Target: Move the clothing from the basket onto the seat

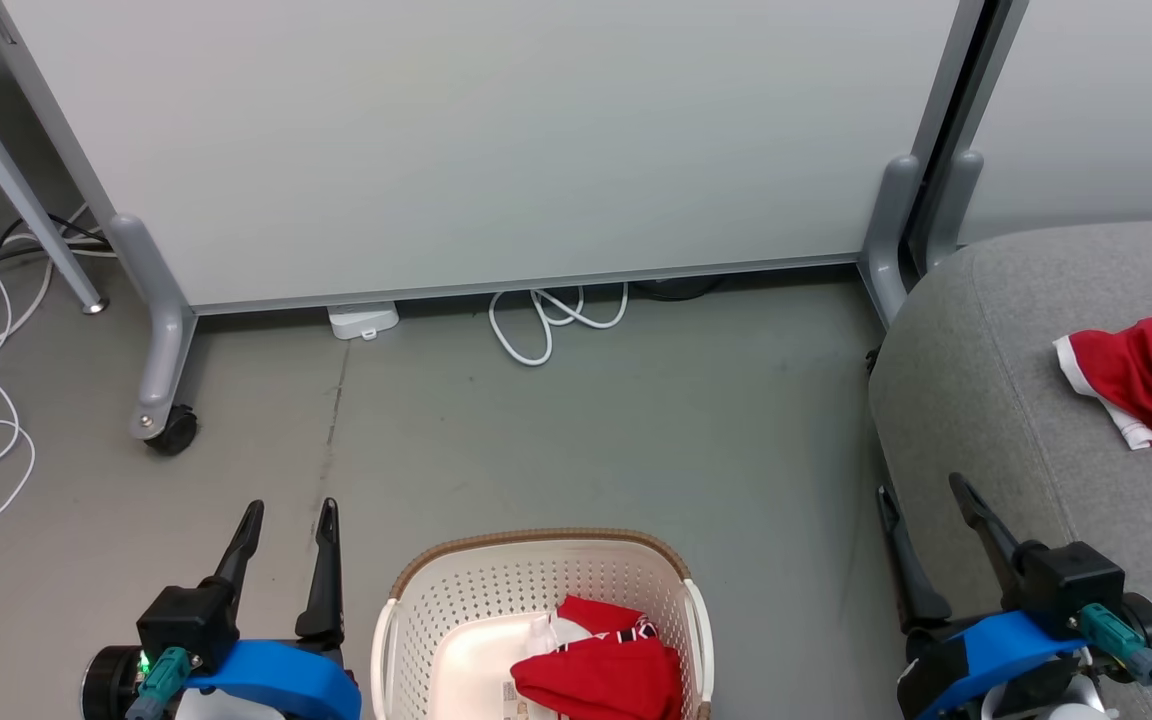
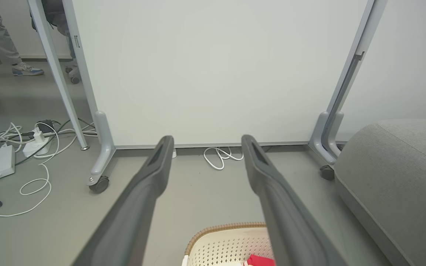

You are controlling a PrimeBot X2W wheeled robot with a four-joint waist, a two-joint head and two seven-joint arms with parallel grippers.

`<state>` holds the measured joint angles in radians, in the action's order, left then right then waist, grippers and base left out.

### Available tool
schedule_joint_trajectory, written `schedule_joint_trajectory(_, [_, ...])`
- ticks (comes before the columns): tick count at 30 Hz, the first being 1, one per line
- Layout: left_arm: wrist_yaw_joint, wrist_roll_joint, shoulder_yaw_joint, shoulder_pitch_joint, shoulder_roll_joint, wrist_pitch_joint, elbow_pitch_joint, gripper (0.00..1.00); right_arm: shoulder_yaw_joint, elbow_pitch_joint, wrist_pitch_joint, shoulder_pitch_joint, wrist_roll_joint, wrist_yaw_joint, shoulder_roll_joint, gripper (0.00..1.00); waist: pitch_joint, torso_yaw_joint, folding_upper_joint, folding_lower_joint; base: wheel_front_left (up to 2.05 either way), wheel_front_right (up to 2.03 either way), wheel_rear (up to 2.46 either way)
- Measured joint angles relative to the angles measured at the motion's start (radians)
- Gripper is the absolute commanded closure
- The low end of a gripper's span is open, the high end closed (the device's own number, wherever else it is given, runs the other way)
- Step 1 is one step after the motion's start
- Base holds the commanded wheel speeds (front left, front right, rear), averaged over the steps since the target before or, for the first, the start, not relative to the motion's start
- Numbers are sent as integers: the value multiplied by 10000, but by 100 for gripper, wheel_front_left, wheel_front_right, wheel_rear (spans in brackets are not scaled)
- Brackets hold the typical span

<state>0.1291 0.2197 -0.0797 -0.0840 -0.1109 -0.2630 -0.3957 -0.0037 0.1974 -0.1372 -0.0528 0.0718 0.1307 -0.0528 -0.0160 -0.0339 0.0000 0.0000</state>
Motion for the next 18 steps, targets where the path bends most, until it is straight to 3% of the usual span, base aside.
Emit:
schedule_joint_trajectory(8, [0, 6, -125, -89, -2, 0, -50, 0, 257, -257, 58, -106, -4, 0, 10, 0, -416, 195, 0, 1, 0, 0, 0])
schedule_joint_trajectory(18, [0, 88, -803, -1015, -142, -2, -518, 0, 522, -685, 67, -721, -50, 0, 13, 0, -1705, 633, 0, 1, 0, 0, 0])
